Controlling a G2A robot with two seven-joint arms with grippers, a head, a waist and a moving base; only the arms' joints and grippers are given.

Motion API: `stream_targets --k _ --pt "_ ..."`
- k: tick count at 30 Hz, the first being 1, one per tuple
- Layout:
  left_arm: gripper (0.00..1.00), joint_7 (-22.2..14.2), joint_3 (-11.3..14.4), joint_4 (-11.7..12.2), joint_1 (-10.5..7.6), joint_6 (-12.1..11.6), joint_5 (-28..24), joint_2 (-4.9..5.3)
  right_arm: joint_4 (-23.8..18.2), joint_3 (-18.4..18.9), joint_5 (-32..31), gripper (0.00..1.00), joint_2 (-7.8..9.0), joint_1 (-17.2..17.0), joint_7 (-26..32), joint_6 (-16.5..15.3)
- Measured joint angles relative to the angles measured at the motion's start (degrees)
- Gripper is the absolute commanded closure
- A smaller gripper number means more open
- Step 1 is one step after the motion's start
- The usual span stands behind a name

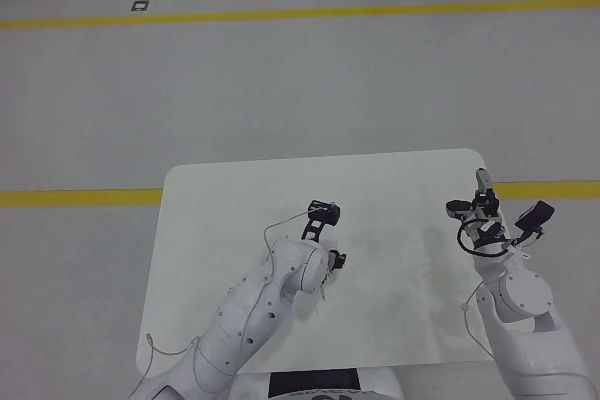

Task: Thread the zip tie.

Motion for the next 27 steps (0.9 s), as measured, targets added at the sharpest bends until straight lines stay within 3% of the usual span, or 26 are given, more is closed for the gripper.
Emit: stream_targets --k 12,27 --pt "0.68 -3.6 0.2 3.1 -1.68 0.2 0.8 0.17 0.0 0.0 0.0 0.00 0.00 0.0 0.0 0.0" --pt "0.65 -8.1 -0.1 5.7 -3.10 0.2 5.5 -0.35 0.0 0.0 0.0 0.00 0.00 0.0 0.0 0.0"
